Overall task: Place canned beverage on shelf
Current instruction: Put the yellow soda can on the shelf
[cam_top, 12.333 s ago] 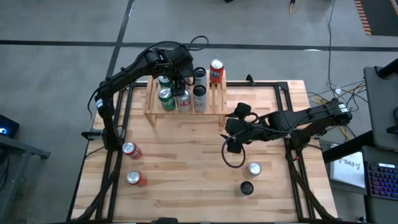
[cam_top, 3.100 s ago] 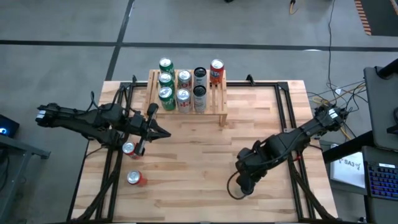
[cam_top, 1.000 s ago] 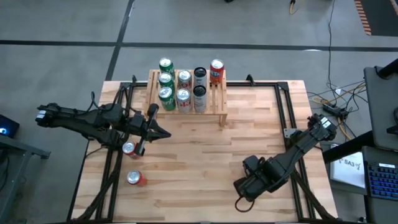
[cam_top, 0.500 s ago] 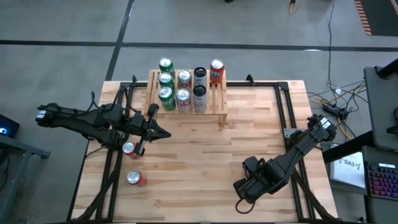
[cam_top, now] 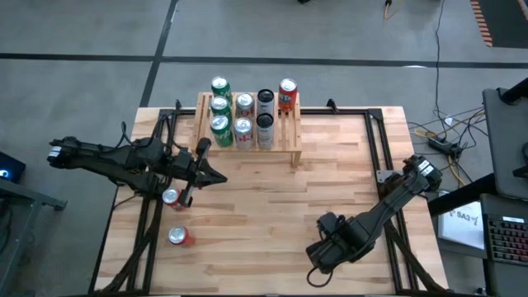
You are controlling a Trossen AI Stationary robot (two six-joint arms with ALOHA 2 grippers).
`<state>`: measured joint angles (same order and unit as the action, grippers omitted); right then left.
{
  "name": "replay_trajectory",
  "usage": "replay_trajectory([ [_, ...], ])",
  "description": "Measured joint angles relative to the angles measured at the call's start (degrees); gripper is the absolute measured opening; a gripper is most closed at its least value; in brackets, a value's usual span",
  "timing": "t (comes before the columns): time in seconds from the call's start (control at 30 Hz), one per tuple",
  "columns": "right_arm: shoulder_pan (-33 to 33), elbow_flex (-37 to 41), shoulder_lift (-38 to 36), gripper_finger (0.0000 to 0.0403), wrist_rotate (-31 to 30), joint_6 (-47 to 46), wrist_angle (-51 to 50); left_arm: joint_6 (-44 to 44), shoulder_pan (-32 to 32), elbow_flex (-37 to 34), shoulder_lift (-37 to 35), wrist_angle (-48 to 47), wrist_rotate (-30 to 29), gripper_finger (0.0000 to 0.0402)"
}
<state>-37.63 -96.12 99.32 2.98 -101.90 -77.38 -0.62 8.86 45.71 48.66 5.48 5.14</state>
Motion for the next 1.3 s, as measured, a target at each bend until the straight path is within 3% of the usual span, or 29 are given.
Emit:
replay_trajectory([
  [0.43, 0.0, 0.2, 5.1, 0.0292, 1.4, 3.7, 0.0, -0.1, 0.0, 0.0, 0.7, 0.0, 0.0, 0.0],
  [0.67, 0.0, 0.2, 5.5, 0.0239, 1.5, 3.8, 0.2, -2.2, 0.0, 0.0, 2.0, 0.1, 0.0, 0.0],
  [0.97, 0.5, -2.0, 5.2, 0.0238, 0.9, 6.7, 0.2, -2.5, 0.0, 0.4, 4.7, 2.4, 0.0, 0.0],
  [1.13, 1.3, -7.1, 5.0, 0.0238, -4.3, 10.8, 0.2, -2.0, 0.2, 1.7, 6.6, 2.9, 0.2, 0.0004],
  [1.3, 3.5, -12.3, 5.0, 0.0238, -12.8, 19.5, 0.2, -2.0, 1.4, 2.7, 8.6, 2.5, 0.3, 0.0046],
])
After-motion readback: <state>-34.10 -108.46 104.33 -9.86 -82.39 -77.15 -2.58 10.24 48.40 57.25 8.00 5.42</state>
